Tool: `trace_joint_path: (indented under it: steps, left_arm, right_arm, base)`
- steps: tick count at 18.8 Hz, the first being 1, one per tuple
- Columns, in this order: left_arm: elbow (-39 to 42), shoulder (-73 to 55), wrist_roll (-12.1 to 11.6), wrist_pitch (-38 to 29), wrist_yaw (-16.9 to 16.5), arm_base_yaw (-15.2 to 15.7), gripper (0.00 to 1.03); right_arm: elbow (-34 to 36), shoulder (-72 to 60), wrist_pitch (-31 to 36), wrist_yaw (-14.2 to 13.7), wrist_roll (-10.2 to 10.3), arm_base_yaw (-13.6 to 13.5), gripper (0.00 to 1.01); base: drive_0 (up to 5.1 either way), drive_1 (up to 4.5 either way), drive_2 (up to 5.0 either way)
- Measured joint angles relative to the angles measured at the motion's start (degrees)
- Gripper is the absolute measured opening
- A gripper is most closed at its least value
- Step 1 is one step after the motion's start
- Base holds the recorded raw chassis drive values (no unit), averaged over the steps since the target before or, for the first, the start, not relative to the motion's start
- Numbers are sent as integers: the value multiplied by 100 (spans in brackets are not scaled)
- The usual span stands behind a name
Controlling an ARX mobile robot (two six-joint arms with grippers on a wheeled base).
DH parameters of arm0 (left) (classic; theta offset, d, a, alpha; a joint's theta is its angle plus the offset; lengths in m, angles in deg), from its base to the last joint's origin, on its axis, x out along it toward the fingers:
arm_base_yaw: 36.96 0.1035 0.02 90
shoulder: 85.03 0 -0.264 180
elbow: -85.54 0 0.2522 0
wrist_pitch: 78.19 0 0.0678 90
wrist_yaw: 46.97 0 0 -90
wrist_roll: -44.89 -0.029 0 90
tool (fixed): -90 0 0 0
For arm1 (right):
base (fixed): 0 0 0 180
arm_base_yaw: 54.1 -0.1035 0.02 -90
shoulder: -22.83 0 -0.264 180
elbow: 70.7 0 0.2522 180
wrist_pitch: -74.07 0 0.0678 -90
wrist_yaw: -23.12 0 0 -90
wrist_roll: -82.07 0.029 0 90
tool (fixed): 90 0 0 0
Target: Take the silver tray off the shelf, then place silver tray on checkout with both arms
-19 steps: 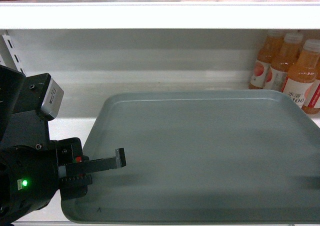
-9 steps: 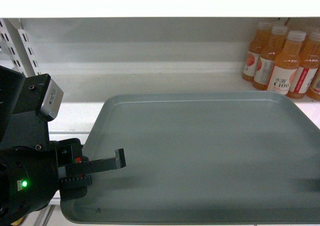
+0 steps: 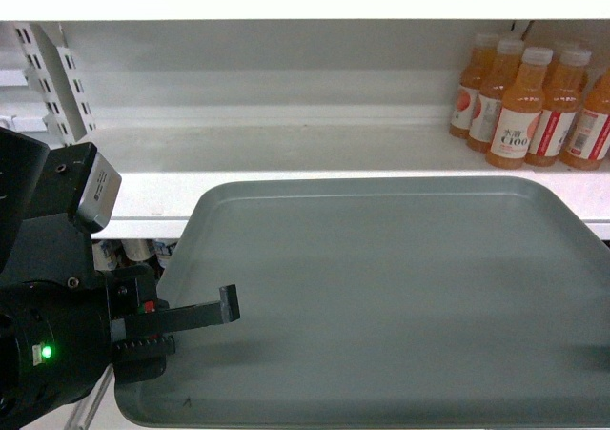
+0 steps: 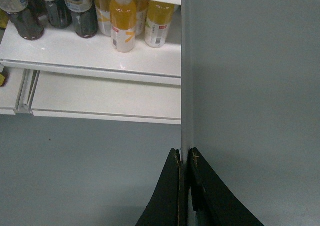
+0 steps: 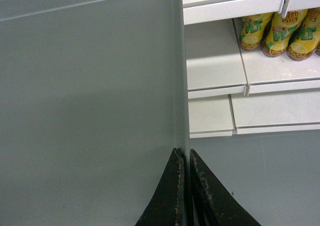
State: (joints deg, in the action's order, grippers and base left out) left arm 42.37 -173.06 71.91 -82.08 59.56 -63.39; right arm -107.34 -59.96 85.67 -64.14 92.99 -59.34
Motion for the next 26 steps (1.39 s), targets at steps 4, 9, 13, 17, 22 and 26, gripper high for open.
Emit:
trace_joint_path:
  steps: [4, 9, 13, 17, 22, 26]
  left_arm:
    - [0, 0, -2, -2, 0, 0, 3]
    - [2, 0, -2, 2, -4, 2, 3]
    - [2, 0, 0, -13, 2, -20, 3]
    - [2, 0, 0, -13, 0, 4, 3]
    - [2, 0, 0, -9, 4, 0, 3]
    - [2, 0, 0, -26, 7, -9, 3]
  right_arm:
    - [0, 0, -4, 7, 0, 0, 3]
    - [-2, 0, 22, 9, 0, -2, 3]
    - [2, 0, -20, -7, 0, 4, 3]
    - [-4, 0, -11, 15, 2, 0, 3]
    - [0, 0, -7, 7, 2, 0, 3]
    - [0, 0, -2, 4, 2, 4, 3]
  base:
    - [5, -414, 423]
    - [1, -417, 419]
    - [7, -412, 425]
    - [9, -407, 425]
    - [10, -404, 424]
    - [15, -398, 429]
